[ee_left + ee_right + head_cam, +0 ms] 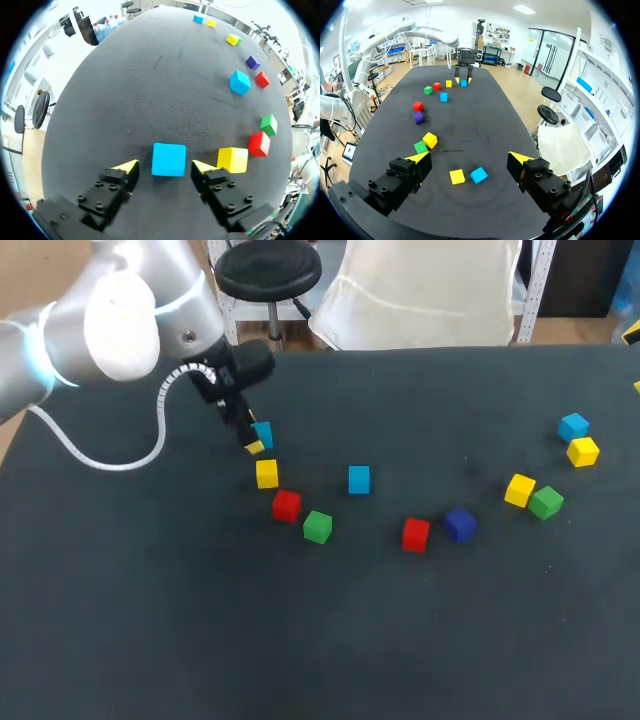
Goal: Place the blue cubes, place green cubes on the blue cubes, place the yellow cubes on the green cubes, then place the red cubes on the yellow cubes, and place purple cube on the red cubes.
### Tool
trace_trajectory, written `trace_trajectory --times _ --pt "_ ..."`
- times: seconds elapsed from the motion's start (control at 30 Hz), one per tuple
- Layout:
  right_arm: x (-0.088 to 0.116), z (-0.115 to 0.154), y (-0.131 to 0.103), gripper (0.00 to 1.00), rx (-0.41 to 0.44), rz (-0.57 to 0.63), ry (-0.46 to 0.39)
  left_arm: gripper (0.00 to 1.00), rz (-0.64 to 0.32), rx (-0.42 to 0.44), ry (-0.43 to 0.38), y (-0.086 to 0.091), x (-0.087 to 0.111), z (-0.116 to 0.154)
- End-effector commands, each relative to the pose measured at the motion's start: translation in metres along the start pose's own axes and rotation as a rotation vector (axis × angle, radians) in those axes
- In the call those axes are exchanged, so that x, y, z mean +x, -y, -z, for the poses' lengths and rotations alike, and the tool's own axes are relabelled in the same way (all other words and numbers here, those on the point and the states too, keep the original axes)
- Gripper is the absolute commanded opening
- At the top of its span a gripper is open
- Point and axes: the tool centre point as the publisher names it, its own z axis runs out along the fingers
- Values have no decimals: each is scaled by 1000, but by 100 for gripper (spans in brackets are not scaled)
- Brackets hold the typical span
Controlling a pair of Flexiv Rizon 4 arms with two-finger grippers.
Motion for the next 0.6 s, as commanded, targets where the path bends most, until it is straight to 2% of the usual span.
trace_trajectory --times 0.03,0.1,0.23,0.3,0.4,0.53,0.57,0.6 --pt "0 0 -1 100 2 1 -1 77 -20 -3 6 2 1 4" --pt "0 0 -1 100 2 1 -1 79 -37 -2 9 2 0 5" --pt "0 0 -1 100 2 1 -1 58 -68 5 1 3 -1 8" --pt "0 0 -1 100 2 1 -1 56 -74 10 -2 2 -2 8" --pt "0 0 -1 100 2 1 -1 42 -75 14 -4 1 -2 7" --pt "0 0 -1 100 2 1 -1 33 -76 18 -5 1 -3 5" --pt "0 0 -1 100 2 1 -1 24 -78 18 -5 2 -3 5" --pt "0 0 -1 100 2 1 -1 8 -78 18 -4 2 -3 5"
